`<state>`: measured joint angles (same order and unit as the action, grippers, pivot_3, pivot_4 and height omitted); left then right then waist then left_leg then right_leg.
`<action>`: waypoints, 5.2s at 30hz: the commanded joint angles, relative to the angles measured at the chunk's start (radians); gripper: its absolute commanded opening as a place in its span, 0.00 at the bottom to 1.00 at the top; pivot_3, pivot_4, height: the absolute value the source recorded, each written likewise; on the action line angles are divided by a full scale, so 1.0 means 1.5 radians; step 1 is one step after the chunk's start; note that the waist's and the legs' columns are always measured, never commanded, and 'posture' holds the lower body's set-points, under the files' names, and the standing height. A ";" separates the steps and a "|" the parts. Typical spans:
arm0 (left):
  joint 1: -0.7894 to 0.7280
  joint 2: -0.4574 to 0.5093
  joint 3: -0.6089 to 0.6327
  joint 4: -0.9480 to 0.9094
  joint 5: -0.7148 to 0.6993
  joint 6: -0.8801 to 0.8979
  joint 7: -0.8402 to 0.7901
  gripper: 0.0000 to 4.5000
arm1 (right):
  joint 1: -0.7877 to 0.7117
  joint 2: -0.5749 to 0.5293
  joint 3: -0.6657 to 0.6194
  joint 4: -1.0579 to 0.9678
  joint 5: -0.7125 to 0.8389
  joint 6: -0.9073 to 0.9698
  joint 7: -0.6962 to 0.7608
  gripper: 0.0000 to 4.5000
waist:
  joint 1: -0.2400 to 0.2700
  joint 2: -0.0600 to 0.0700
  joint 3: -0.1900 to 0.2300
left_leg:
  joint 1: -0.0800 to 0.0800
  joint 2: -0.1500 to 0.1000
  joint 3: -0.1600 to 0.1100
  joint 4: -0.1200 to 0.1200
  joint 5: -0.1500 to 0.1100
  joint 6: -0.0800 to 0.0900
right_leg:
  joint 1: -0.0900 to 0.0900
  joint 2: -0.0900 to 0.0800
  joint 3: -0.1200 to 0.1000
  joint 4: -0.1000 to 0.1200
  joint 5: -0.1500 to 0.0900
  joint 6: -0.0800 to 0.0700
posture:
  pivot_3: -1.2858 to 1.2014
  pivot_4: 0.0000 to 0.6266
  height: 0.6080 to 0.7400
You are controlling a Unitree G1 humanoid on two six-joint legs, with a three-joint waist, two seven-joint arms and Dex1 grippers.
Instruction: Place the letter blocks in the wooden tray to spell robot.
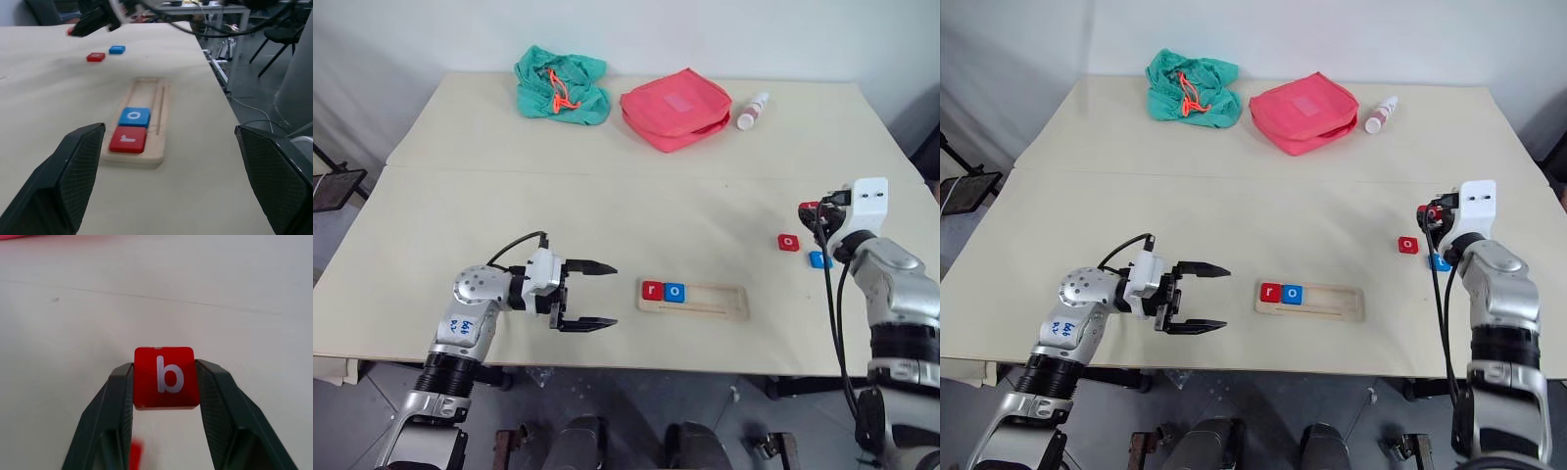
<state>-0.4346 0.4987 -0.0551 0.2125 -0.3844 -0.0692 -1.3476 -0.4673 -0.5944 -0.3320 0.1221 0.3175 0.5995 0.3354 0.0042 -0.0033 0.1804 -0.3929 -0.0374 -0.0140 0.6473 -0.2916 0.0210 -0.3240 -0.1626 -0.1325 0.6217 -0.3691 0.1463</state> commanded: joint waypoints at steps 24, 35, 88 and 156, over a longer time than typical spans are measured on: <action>-0.107 -0.040 0.016 0.205 -0.008 -0.136 -0.115 1.00 | 0.367 0.214 -0.040 -0.618 0.089 0.340 -0.214 0.32 | 0.008 0.000 0.000 | 0.002 -0.001 0.001 0.000 0.000 0.000 | -0.001 0.001 0.004 0.003 0.000 0.000 | 0.52 0.24 1.00; -0.104 -0.044 0.016 0.188 -0.011 -0.130 -0.108 1.00 | 0.353 0.196 -0.033 -0.596 0.077 0.292 -0.180 0.89 | 0.011 0.000 0.000 | 0.002 -0.001 0.001 0.000 0.000 0.000 | -0.001 0.001 0.004 0.003 0.000 0.000 | 0.52 0.24 1.00; -0.088 -0.029 0.030 0.170 -0.019 -0.124 -0.113 1.00 | 0.052 -0.264 0.232 0.126 -0.100 -0.375 0.659 0.33 | 0.011 -0.002 0.000 | 0.000 0.000 0.004 0.003 0.000 0.001 | 0.002 0.000 -0.001 -0.001 0.000 0.001 | 0.52 0.24 1.00; -0.121 -0.049 0.020 0.229 -0.021 -0.168 -0.128 1.00 | -0.023 -0.187 0.341 -0.114 -0.090 -0.056 0.565 0.01 | 0.010 -0.002 0.001 | -0.002 -0.001 -0.001 0.004 0.000 0.001 | 0.000 0.000 -0.001 0.000 0.001 0.001 | 0.52 0.24 1.00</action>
<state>-0.6096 0.4247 -0.0328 0.5673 -0.4067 -0.3087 -1.5006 -0.4859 -0.8840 0.1835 -0.0509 0.1895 0.5374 1.1840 0.0185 -0.0063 0.1811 -0.3956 -0.0384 -0.0149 0.6526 -0.2921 0.0222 -0.3243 -0.1630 -0.1343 0.6216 -0.3681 0.1481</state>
